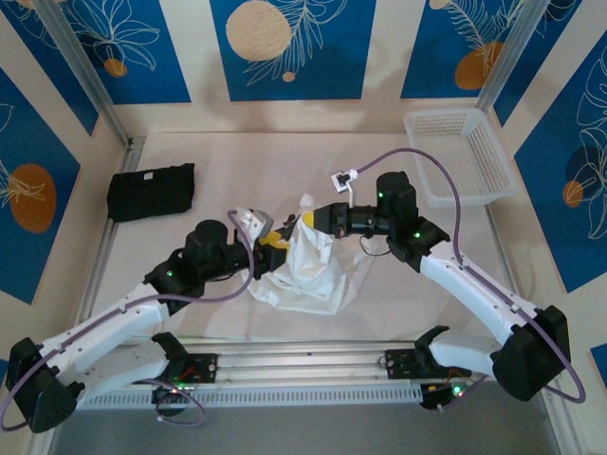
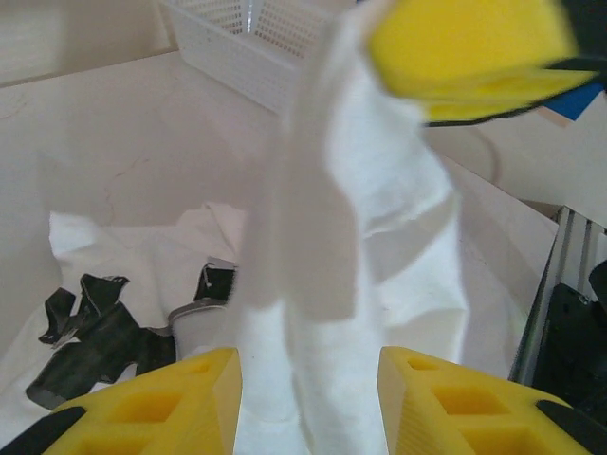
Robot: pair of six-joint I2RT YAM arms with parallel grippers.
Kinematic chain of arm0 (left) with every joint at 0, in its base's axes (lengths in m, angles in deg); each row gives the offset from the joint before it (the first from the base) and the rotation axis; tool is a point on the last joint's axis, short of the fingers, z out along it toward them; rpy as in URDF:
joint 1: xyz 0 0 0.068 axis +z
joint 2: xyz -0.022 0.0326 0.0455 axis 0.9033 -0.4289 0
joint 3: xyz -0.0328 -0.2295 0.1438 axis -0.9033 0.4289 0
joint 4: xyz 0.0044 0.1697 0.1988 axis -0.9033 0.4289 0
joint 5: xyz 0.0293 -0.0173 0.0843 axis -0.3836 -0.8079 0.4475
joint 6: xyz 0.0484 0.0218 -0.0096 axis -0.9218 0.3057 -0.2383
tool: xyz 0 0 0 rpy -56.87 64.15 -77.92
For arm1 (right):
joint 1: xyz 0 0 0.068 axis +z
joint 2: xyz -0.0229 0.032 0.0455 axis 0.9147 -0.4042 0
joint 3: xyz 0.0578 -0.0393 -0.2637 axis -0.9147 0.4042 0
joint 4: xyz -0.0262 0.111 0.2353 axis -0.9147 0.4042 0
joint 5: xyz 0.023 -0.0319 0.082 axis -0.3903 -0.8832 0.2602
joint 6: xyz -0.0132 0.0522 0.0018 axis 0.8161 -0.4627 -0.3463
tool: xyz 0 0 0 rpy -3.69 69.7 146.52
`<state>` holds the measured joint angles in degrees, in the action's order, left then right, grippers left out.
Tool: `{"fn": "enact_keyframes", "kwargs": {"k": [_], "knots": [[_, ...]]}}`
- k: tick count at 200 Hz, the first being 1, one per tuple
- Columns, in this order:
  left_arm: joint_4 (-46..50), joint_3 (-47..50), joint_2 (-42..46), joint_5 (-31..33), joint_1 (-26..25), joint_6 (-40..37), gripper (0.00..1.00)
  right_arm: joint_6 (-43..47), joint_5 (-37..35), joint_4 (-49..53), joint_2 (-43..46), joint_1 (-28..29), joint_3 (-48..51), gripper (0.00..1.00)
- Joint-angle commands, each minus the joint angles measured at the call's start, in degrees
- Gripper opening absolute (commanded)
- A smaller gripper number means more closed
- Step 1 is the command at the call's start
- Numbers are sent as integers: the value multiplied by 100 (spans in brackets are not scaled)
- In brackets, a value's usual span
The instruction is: Fold the inside-out t-shirt
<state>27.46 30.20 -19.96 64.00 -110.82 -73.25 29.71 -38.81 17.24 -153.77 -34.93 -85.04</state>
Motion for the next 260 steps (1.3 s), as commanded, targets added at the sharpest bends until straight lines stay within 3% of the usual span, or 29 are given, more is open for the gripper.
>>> {"fn": "enact_keyframes", "kwargs": {"k": [1, 45, 55, 79, 91, 116, 140, 181, 229, 260], "knots": [[296, -283, -145, 464, -301, -102, 44, -403, -152, -357, -62, 24, -23, 0], [11, -743, -1136, 1007, -508, -118, 46, -579, -91, -513, -127, 86, -3, 0], [-83, -793, -1294, 1119, -498, -156, 37, -566, -107, -470, -97, 77, 4, 0], [-309, -793, -1355, 622, -451, -252, 0, -419, -184, -148, 1, -33, -2, 0], [-449, -700, -1239, -75, -352, -233, 0, -231, -297, 187, 38, -126, -47, 0], [-955, -396, -938, -1862, 31, 114, 0, 609, -864, 1396, 9, -203, -395, 10], [-1459, -56, -663, -2640, 384, 491, 0, 1263, -933, 1904, -31, -248, -547, 18], [-1769, 232, -379, -3044, 870, 715, 0, 2018, -686, 2334, 303, -395, -454, 28], [-1794, 241, -393, -3147, 974, 736, 0, 2393, -1339, 2715, 594, -484, -101, 38], [-1839, 241, -422, -3113, 986, 798, 0, 2552, -1118, 2609, 641, -486, 197, 48]]}}
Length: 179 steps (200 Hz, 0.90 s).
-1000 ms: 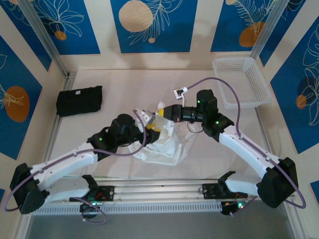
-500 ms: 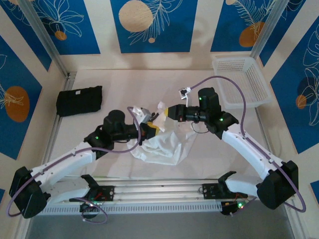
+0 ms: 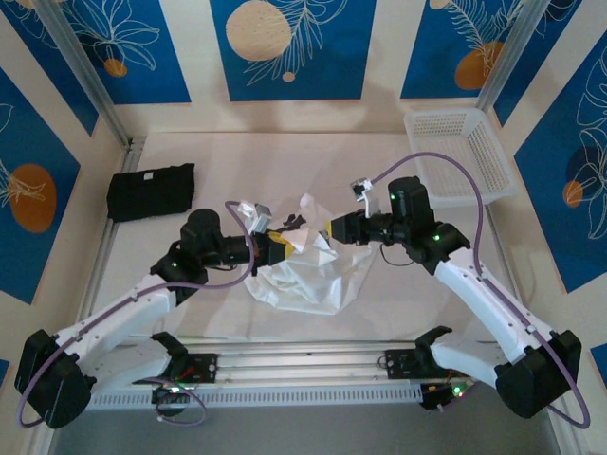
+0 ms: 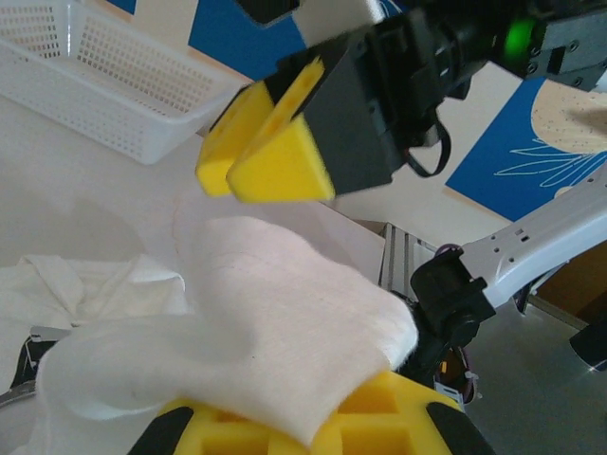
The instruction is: Fold the inside-out t-shirt
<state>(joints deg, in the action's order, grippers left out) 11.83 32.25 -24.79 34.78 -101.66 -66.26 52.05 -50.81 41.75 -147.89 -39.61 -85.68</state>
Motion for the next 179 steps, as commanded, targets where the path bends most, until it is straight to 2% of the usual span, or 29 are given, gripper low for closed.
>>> {"fn": "enact_keyframes", "kwargs": {"k": [1, 16, 40, 74, 122, 155, 179], "knots": [[-276, 35, 59, -185, 73, 101, 0, 322, 95, 156, 60, -18, 275, 49], [-267, 32, 26, -141, 79, 118, 0, 416, 282, 37, 204, 2, 461, 54], [-284, 19, -28, -110, 80, 164, 0, 567, 440, -168, 526, 90, 823, 57], [-334, 0, -78, -104, 84, 248, 0, 703, 75, -611, 814, 449, 1393, 59], [-344, 13, -58, -148, 94, 266, 0, 762, -358, -1275, 574, 597, 1754, 58], [-289, 53, -16, -131, 109, 244, 0, 674, -384, -1525, 298, 589, 1587, 44], [-220, 114, 40, -21, 148, 220, 0, 662, -118, -1600, 260, 522, 1516, 17]]}}
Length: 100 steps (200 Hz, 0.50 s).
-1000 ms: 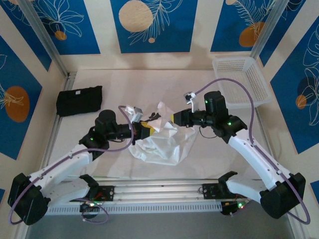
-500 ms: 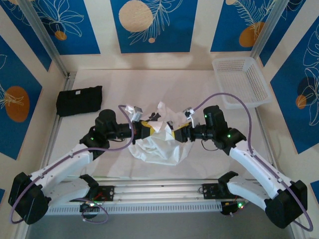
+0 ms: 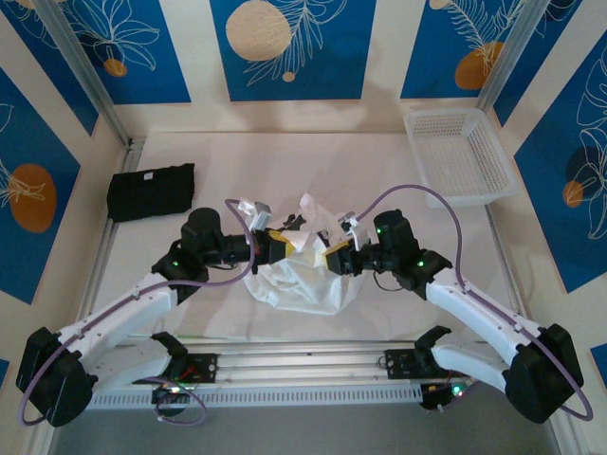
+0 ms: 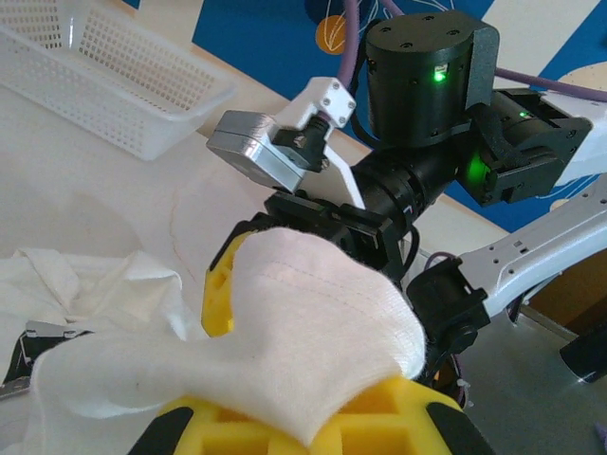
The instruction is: Fold the inside-out t-shirt
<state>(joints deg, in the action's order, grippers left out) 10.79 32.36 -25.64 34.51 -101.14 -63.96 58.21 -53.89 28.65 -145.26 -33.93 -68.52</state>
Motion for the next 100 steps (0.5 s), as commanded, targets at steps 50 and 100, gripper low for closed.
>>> {"fn": "enact_keyframes", "kwargs": {"k": [50, 100], "knots": [[437, 565, 284, 1359, 252, 168, 2, -156, 756, -117, 145, -261, -393, 0], [1115, 1063, 114, 2583, 712, 741, 4, -745, 762, -340, -840, 110, -921, 0]]}}
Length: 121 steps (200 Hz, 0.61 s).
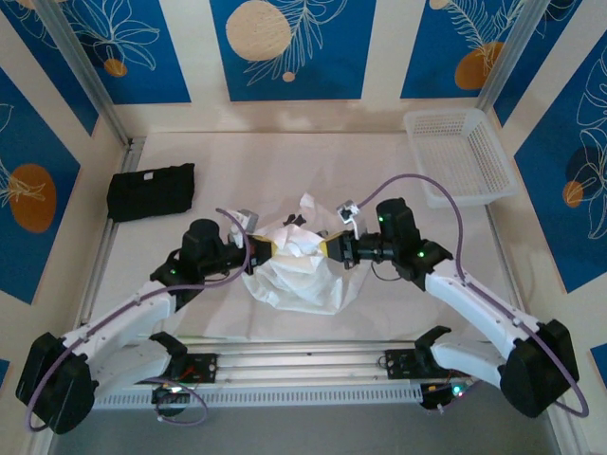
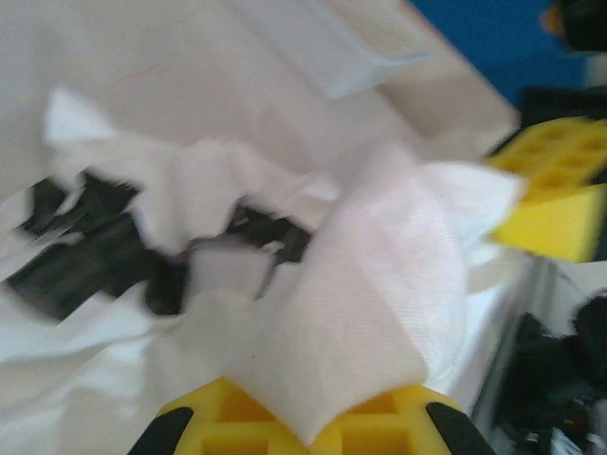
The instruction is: Fold the inside-out t-shirt
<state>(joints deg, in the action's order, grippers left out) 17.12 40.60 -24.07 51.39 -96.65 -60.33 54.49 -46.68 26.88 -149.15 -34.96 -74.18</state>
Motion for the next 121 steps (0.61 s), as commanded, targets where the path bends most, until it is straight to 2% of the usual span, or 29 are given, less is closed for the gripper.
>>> {"fn": "enact_keyframes", "kwargs": {"k": [1, 31, 46, 89, 105, 121], "knots": [[497, 252, -46, 924, 276, 388, 5, -383, 39, -163, -475, 220, -366, 0], [1134, 422, 2, 1773, 385, 405, 14, -586, -310, -174, -1219, 569, -814, 0], [1479, 424, 139, 1999, 384, 351, 25, -557, -457, -48, -1512, 721, -1018, 0], [1748, 453, 958, 1704, 277, 320, 50, -566, -589, 109, -1816, 853, -1251, 0], [1761, 358, 1107, 1718, 24, 179, 55, -595, -596, 145, -1848, 866, -1312, 0], [1686, 208, 1020, 2052, -394, -89, 60, -617, -585, 163, -1882, 879, -1369, 0]]}}
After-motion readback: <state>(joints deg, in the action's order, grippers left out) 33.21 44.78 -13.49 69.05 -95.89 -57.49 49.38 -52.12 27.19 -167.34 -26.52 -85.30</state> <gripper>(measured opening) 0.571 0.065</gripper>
